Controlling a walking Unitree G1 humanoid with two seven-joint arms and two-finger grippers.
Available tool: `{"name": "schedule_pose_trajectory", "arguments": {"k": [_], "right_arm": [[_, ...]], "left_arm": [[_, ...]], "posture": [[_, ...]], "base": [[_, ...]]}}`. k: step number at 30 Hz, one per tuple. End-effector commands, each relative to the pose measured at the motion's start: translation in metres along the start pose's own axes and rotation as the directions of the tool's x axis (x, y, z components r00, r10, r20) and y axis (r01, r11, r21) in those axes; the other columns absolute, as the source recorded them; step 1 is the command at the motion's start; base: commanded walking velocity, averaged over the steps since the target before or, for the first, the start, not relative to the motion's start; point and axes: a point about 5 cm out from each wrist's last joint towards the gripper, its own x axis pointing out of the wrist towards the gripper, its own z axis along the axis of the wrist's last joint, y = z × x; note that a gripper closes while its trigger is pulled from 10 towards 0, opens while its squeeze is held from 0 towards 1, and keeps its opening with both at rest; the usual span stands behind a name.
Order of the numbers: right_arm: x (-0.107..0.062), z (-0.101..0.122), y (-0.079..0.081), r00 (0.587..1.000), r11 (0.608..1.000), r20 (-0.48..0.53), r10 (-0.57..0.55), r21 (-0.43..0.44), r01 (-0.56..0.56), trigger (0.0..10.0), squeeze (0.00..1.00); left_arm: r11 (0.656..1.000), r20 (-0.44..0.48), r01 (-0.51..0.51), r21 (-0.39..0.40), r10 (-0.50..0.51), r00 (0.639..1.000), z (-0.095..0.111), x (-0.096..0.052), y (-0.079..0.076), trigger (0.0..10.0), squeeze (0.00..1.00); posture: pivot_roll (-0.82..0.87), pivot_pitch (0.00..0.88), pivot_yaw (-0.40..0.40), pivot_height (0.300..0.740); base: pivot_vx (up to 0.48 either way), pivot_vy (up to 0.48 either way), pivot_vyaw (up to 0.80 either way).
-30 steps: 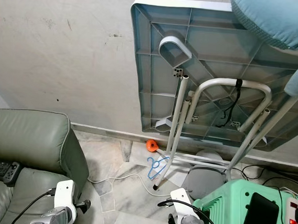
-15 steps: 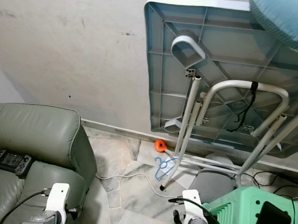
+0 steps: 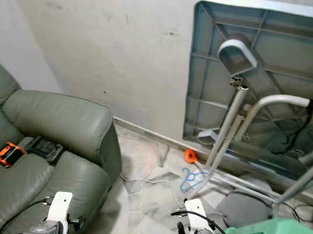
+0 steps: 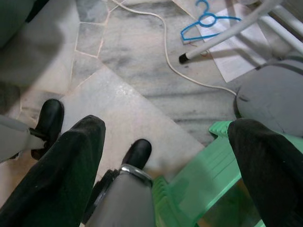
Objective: Move the pillow to the sofa
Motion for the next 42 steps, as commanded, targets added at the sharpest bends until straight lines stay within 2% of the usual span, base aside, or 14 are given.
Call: {"name": "schedule_pose_trajectory", "arguments": {"k": [1,11,15,17,19,22,25,27,32,42], "right_arm": [[0.001,0.003,0.004,1.0,1.0,0.014,0.014,-0.014,-0.014,10.0,0.0],[0.0,0.002,0.002,1.0,0.999,0.011,0.02,-0.047,-0.019,10.0,0.0],[0.0,0.003,0.001,1.0,0.999,0.013,0.019,-0.049,-0.018,10.0,0.0],[0.0,0.004,0.001,1.0,0.998,0.016,0.02,-0.055,-0.019,10.0,0.0],[0.001,0.005,0.002,1.0,0.998,0.018,0.023,-0.059,-0.022,10.0,0.0],[0.001,0.005,0.003,0.999,0.997,0.02,0.028,-0.068,-0.027,10.0,0.0],[0.001,0.005,0.005,0.999,0.997,0.02,0.033,-0.075,-0.031,10.0,0.0],[0.001,0.005,0.006,0.999,0.996,0.019,0.036,-0.082,-0.034,10.0,0.0],[0.0,0.003,0.006,0.999,0.995,0.015,0.038,-0.095,-0.036,10.0,0.0],[0.0,0.001,0.005,0.999,0.993,0.011,0.04,-0.114,-0.038,10.0,0.0]], "left_arm": [[1.0,0.0,0.0,0.017,0.0,1.0,0.001,0.0,0.004,10.0,0.0],[1.0,0.001,0.005,0.028,-0.005,1.0,0.001,-0.001,0.004,10.0,0.0],[0.997,0.009,-0.032,0.07,0.031,0.999,0.003,-0.001,0.009,10.0,0.0],[0.993,0.045,-0.063,0.096,0.059,0.997,0.009,-0.002,0.014,10.0,0.0],[0.996,0.067,-0.07,0.057,0.066,0.996,0.013,-0.002,0.016,10.0,0.0],[0.996,0.074,-0.078,0.044,0.075,0.994,0.015,-0.002,0.017,10.0,0.0],[0.993,0.07,-0.073,0.093,0.067,0.995,0.015,-0.002,0.016,10.0,0.0],[0.995,0.054,-0.073,0.063,0.07,0.996,0.012,-0.002,0.016,10.0,0.0],[0.993,0.032,-0.069,0.099,0.067,0.997,0.007,-0.001,0.013,10.0,0.0],[0.991,0.029,-0.076,0.11,0.074,0.997,0.005,-0.002,0.014,10.0,0.0]], "posture": [[-0.03,0.0,0.087,0.74],[-0.03,0.0,0.082,0.74],[-0.03,0.0,0.082,0.74],[-0.03,0.0,0.081,0.74],[-0.02,0.0,0.081,0.74],[-0.02,0.0,0.082,0.74],[-0.02,0.0,0.083,0.74],[-0.03,0.0,0.084,0.74],[-0.03,0.0,0.084,0.74],[-0.03,0.0,0.082,0.74]], "base": [[0.0,0.0,0.8],[0.0,0.0,0.8],[0.0,0.0,0.8],[0.0,0.0,0.8],[0.0,0.0,0.8],[0.0,0.0,0.8],[0.0,0.0,0.8],[0.0,0.0,0.8],[0.0,0.0,0.8],[0.0,0.0,0.8]]}}
